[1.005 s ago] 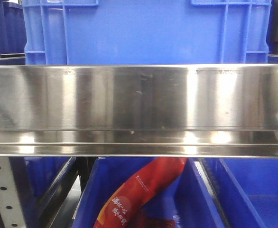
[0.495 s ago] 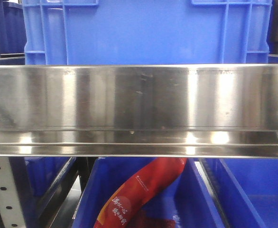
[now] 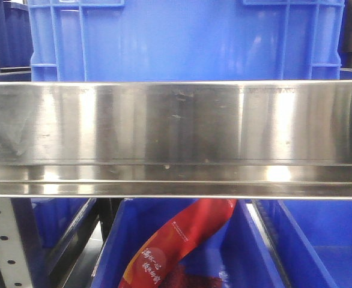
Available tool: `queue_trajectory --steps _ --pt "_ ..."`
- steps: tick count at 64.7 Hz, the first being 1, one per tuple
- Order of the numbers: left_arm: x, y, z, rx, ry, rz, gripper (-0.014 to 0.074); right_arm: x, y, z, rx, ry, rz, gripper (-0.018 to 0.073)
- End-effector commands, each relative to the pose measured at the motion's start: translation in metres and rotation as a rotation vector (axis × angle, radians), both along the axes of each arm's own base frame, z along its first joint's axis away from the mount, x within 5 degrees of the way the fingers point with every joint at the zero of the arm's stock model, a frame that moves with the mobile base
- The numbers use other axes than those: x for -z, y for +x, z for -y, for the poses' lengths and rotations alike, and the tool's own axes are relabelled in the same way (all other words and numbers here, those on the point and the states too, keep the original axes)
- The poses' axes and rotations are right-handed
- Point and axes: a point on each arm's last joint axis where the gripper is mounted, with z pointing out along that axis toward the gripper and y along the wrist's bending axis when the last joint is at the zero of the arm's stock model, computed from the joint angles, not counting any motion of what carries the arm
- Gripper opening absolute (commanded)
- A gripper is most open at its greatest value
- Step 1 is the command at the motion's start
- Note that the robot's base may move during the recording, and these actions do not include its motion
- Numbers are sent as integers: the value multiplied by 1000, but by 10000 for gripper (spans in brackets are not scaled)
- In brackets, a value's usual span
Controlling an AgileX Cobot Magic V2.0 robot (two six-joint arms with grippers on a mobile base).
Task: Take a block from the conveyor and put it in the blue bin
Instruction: 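Open both grippers to drop the green and blue bricks into the bin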
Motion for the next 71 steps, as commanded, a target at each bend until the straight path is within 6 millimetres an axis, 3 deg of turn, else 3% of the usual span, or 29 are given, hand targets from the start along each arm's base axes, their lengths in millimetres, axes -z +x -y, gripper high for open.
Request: queue_trajectory --steps 1,17,23,27,32,42,44,47,57,65,71 --pt "14 22 18 17 17 -39 -111 7 19 -12 -8 -14 -16 -154" --pt "64 66 45 17 94 -169 -106 40 54 -32 -10 -64 -116 -146" --pt "72 72 48 17 105 -188 -43 46 59 -35 -11 -71 -135 -68" --pt "73 74 49 17 106 -190 38 49 62 -36 -11 -75 -143 28" --pt "73 74 50 17 103 -184 202 50 63 -37 -11 -77 -147 164" --pt "72 75 50 12 88 -175 586 50 63 -37 -11 -77 -147 478" --pt "72 75 50 12 88 -175 624 50 63 -37 -11 -78 -148 511" --pt "71 74 50 12 88 -176 605 50 62 -37 -11 -79 -151 538" --pt "64 68 46 13 76 -163 542 48 59 -35 -10 -82 -156 489" --pt "50 55 39 14 63 -141 417 38 48 -29 -11 -66 -140 258" --pt "36 42 30 13 51 -112 217 27 36 -22 -12 -48 -109 45"
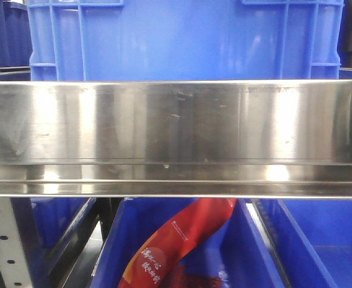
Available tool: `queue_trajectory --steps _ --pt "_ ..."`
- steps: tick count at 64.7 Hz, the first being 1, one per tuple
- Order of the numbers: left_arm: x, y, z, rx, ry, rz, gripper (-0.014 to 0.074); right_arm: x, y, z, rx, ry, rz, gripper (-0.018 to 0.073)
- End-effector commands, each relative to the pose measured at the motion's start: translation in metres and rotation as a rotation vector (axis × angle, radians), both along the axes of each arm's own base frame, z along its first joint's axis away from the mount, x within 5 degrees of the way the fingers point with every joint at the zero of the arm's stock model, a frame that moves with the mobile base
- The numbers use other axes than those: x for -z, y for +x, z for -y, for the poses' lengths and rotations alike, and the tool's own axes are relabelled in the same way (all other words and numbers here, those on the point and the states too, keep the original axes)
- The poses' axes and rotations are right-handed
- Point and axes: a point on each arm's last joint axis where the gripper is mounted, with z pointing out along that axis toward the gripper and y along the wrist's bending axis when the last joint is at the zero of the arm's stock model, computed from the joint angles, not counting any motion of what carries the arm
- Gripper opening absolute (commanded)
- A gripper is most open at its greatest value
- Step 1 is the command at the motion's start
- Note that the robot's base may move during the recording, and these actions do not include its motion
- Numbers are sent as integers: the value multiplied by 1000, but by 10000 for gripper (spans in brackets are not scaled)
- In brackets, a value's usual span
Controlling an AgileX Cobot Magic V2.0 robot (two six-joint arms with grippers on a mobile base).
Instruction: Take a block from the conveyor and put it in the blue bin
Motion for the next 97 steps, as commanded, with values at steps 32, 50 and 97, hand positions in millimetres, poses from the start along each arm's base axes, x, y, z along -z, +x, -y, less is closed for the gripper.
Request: queue_trajectory --steps 32,50,97 --pt "-40 -109 -65 -6 -120 220 -111 -4 -120 67 -7 138 257 -163" --pt "28 -158 -94 -4 -168 286 -111 53 -169 94 -10 168 313 -163" --pt "119 -207 -124 -5 -236 398 -111 118 -202 113 -11 172 320 -163"
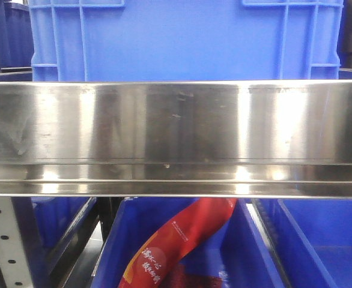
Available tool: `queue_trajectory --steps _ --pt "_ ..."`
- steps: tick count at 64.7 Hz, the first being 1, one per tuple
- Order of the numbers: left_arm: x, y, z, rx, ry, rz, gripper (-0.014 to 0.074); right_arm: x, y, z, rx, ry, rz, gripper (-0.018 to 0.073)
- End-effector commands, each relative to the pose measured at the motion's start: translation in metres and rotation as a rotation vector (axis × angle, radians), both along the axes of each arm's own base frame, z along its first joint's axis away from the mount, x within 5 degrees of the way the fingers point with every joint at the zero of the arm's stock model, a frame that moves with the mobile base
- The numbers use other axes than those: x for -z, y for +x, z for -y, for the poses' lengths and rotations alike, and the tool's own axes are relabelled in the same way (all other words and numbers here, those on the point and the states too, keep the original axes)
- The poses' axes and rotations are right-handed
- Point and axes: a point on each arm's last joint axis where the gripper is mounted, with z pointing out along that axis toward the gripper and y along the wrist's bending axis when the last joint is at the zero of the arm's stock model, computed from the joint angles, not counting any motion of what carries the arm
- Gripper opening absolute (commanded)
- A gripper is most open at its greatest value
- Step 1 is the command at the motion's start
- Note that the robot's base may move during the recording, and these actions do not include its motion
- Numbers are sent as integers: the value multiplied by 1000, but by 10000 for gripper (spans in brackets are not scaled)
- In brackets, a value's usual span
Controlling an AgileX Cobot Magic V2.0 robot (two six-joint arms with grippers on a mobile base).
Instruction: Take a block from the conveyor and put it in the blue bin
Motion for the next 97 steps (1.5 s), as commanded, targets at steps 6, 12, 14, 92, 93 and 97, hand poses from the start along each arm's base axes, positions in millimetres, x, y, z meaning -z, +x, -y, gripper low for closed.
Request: queue_trajectory --steps 6,12,14,92,93,97 --pt "-3 -1 0 4 -21 27 -111 -2 0 0 -1 8 31 -163" --pt "-3 -1 0 4 -21 27 -111 -2 0 0 -1 8 31 -163" --pt "-3 -1 0 4 -21 27 -111 -2 0 0 -1 8 31 -163" --pt "104 -29 -52 -551 -53 180 -111 -3 0 0 -1 12 39 -163" --pt "102 -29 -52 -550 -59 201 -111 -3 0 0 -1 12 39 -163" --pt "103 -29 -52 -553 -55 189 -111 -4 0 0 -1 17 47 -163"
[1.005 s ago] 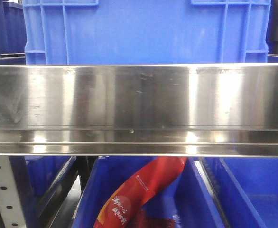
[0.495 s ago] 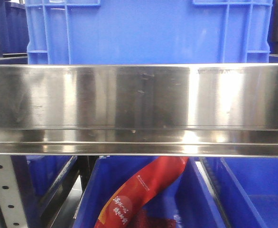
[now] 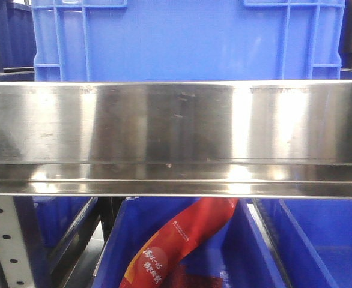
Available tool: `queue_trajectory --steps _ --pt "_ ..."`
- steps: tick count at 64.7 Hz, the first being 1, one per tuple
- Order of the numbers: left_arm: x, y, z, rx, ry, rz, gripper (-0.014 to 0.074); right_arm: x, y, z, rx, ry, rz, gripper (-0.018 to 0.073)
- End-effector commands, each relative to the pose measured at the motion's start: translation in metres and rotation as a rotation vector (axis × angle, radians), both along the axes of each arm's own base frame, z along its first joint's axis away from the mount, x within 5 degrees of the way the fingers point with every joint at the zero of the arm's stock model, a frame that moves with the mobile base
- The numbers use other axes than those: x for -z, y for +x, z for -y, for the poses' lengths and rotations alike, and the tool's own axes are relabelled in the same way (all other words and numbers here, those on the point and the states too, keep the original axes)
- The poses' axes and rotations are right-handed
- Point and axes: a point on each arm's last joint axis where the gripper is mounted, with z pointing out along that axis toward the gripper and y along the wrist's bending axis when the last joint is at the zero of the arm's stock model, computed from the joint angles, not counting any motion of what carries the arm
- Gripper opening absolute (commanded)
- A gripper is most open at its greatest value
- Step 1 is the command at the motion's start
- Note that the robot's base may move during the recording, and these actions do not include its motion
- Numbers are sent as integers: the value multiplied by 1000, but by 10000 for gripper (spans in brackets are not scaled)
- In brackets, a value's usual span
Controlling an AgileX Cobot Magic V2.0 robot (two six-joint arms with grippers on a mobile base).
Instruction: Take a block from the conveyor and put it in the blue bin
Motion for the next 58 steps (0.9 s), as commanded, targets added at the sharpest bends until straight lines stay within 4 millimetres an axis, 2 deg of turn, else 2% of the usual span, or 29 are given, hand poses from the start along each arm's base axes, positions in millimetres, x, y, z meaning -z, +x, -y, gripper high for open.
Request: queue_trajectory --steps 1,58 --pt "-4 -1 0 -6 -4 64 -111 -2 0 0 -1 9 34 -163" --pt "-4 -1 0 -6 -4 62 -111 -3 0 0 -3 18 35 -163"
